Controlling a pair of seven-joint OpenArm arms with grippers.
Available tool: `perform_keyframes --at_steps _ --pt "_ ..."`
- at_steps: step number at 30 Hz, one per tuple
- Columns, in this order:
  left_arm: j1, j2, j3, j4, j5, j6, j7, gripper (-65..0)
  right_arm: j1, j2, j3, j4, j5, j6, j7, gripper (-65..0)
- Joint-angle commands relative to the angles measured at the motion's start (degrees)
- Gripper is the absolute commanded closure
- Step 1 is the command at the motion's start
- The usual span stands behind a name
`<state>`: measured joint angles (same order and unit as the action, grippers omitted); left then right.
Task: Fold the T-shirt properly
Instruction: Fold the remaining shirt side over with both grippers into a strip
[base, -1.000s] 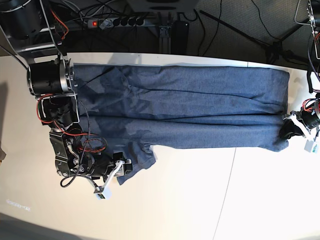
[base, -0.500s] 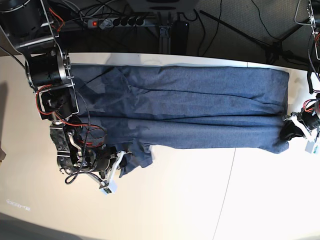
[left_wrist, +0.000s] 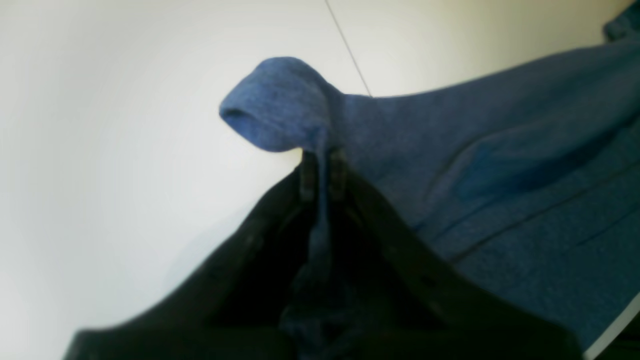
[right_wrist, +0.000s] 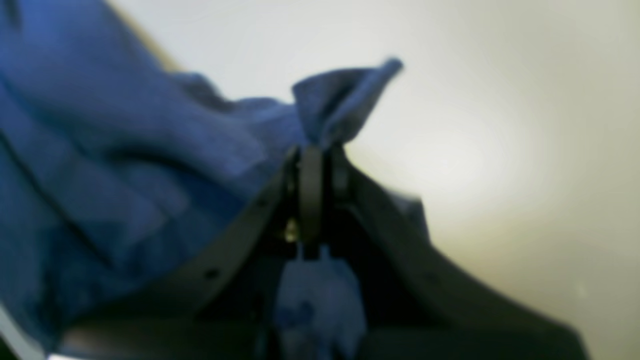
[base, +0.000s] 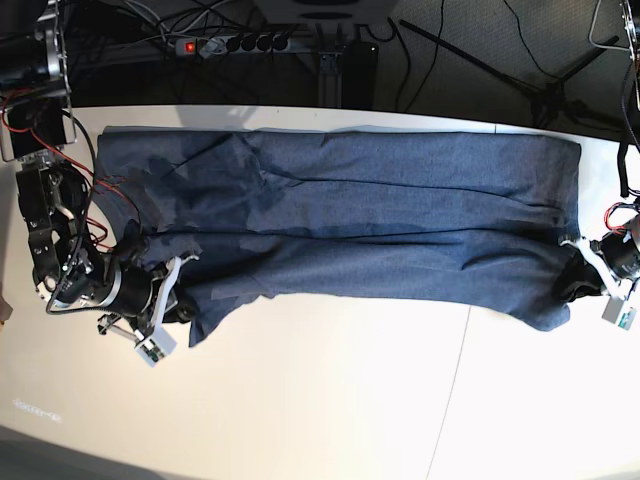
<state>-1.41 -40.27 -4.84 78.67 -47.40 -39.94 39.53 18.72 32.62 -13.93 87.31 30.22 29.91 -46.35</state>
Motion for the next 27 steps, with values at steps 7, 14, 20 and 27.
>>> perform_keyframes --at_steps 7,14,20,27 --pt "1.5 -1.4 -0.5 1.6 -0.6 -0.1 0.2 0.0 -9.2 7.1 6.7 11.8 1.4 3.1 1.3 0.0" --pt "2.4 -1.8 -0.9 1.7 -2.5 -0.1 5.2 0.0 -18.2 8.8 16.0 17.4 4.2 3.1 1.3 0.0" --pt "7.8 -2.6 -7.8 6.3 -7.2 -0.1 8.8 0.0 -22.9 8.8 20.5 17.5 6.6 3.1 1.3 0.0" --pt "17.1 -2.6 -13.6 15.6 -8.7 -0.1 9.4 0.0 -25.6 8.2 21.5 17.6 7.3 3.1 1.3 0.0"
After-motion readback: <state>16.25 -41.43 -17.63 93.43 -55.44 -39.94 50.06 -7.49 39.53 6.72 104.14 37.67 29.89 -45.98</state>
